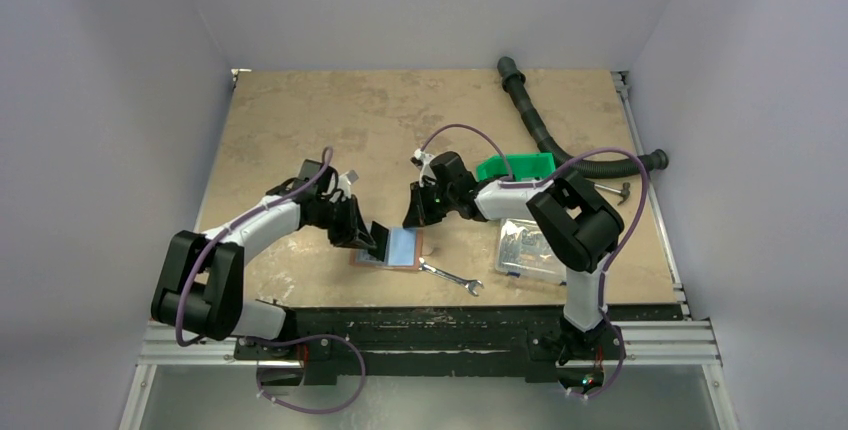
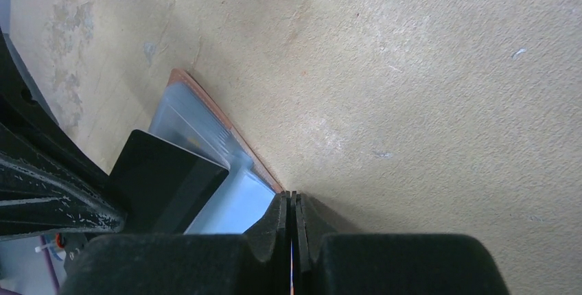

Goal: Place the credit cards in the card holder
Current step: Insert the credit card into the card holder.

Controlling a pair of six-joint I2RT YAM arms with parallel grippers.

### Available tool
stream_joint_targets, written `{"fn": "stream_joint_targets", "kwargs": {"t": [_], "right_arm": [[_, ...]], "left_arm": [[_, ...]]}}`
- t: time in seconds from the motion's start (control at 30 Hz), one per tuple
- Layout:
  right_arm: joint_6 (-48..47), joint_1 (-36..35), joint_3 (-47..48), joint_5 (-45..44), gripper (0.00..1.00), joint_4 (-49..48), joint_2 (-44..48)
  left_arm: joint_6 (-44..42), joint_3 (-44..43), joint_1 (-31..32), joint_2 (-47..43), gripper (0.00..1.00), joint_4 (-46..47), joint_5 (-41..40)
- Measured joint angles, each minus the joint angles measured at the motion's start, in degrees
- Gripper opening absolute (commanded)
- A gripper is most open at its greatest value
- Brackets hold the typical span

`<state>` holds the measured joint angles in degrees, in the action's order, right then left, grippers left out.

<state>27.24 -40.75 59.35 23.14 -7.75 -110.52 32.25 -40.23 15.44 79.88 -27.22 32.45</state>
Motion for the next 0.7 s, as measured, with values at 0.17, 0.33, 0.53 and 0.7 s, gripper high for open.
{"fn": "stream_joint_targets", "kwargs": {"t": [0.17,0.33,0.53,0.7], "right_arm": [[-0.28,0.00,-0.02,0.07,0.00,-0.04,0.02],[-0.33,0.00,-0.13,0.09,0.00,-0.22,0.07],[-0.57,0.00,-0.13,0.13,0.00,-0.17,0.11],[-0.92,0.02,-0.37,0.13,0.00,0.28,0.46]], "left_arm": [[-0.42,0.00,0.00,0.83,0.00,-1.44,1.18],[-0.59,0.00,0.09,0.81,0.00,-2.25,1.46],[-1.42,-0.02,0.39,3.10,0.00,-1.88,2.58],[-1.88,-0.33,0.68,3.89,0.00,-1.53,3.39]]}}
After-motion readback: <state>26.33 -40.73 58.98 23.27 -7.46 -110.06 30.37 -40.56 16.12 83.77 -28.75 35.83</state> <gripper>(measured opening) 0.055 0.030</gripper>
